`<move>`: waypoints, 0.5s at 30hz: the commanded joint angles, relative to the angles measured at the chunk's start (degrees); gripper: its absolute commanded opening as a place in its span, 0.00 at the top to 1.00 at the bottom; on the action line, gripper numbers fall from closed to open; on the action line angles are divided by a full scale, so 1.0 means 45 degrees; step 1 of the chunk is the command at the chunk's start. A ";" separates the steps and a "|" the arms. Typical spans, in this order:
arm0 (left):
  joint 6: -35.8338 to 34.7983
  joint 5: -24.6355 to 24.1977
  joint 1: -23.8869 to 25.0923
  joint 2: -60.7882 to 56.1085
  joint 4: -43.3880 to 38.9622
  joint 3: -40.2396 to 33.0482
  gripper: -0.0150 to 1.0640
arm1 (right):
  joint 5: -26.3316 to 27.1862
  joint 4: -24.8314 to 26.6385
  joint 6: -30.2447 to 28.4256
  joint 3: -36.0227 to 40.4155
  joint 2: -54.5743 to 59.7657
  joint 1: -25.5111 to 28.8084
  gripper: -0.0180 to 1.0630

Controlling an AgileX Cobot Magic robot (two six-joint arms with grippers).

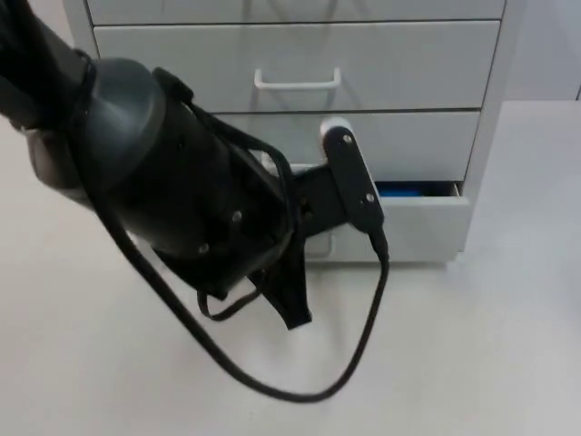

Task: Open the drawer with the left hand, place the block into the drawer with the right hand, then close the drawer with the left hand.

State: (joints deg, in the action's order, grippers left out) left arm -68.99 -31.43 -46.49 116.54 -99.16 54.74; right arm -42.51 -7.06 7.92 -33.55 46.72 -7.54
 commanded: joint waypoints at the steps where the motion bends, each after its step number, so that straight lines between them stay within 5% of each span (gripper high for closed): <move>1: -0.0190 -0.0184 0.0345 0.0127 -0.0176 0.0295 0.99 | 0.0178 -0.0063 -0.0011 0.0031 -0.0009 0.0077 0.28; 15: -0.0157 -0.0347 0.0987 0.0842 -0.0176 0.1127 0.99 | 0.0466 -0.0096 -0.0011 0.0031 -0.0009 0.0077 0.28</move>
State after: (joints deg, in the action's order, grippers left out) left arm -68.89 -31.08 -43.12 119.63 -98.47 58.47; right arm -40.99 -7.06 7.92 -33.55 46.72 -7.54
